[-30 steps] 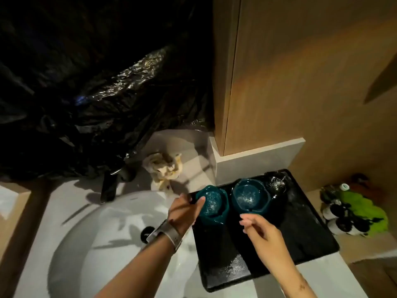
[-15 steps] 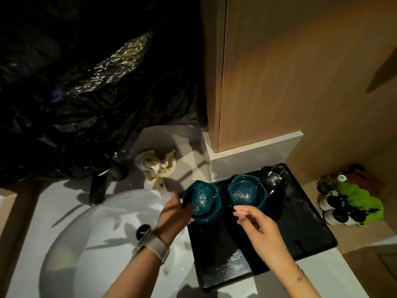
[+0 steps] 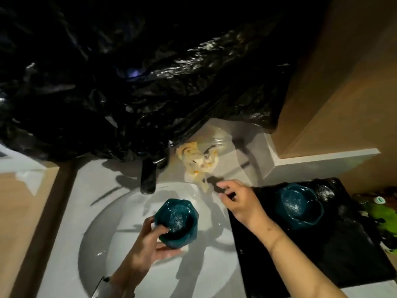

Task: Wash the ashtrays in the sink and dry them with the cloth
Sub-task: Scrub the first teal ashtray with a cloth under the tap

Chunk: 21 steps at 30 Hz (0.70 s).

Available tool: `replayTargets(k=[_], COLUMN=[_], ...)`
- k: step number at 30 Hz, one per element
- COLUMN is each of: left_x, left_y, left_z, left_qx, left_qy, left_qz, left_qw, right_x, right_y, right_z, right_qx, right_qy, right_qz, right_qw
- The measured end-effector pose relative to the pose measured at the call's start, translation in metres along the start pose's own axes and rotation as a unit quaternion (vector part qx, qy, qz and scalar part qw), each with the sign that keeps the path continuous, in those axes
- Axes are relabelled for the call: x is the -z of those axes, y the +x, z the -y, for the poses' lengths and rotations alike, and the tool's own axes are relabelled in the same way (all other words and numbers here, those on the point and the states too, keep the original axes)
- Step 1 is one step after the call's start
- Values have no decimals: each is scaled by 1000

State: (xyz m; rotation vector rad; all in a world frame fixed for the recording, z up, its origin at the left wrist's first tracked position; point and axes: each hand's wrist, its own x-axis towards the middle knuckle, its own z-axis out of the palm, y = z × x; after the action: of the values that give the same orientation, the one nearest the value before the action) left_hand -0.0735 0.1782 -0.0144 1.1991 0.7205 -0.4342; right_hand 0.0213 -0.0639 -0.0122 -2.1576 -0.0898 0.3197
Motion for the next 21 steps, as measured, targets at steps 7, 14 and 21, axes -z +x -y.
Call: replayTargets(k=[7, 14, 21], left_x=[46, 90, 105], left_y=[16, 22, 11], left_z=[-10, -16, -14], left_qx=[-3, -50, -108], left_qy=[-69, -62, -14], left_qz=[-1, 40, 62], left_qw=[998, 996, 992], right_x=[-45, -61, -55], right_y=[101, 93, 58], right_z=[23, 40, 108], right_qx=[40, 9, -107], right_qy=[-267, -280, 242], right_qz=[-46, -70, -56], right_qw=[962, 957, 963])
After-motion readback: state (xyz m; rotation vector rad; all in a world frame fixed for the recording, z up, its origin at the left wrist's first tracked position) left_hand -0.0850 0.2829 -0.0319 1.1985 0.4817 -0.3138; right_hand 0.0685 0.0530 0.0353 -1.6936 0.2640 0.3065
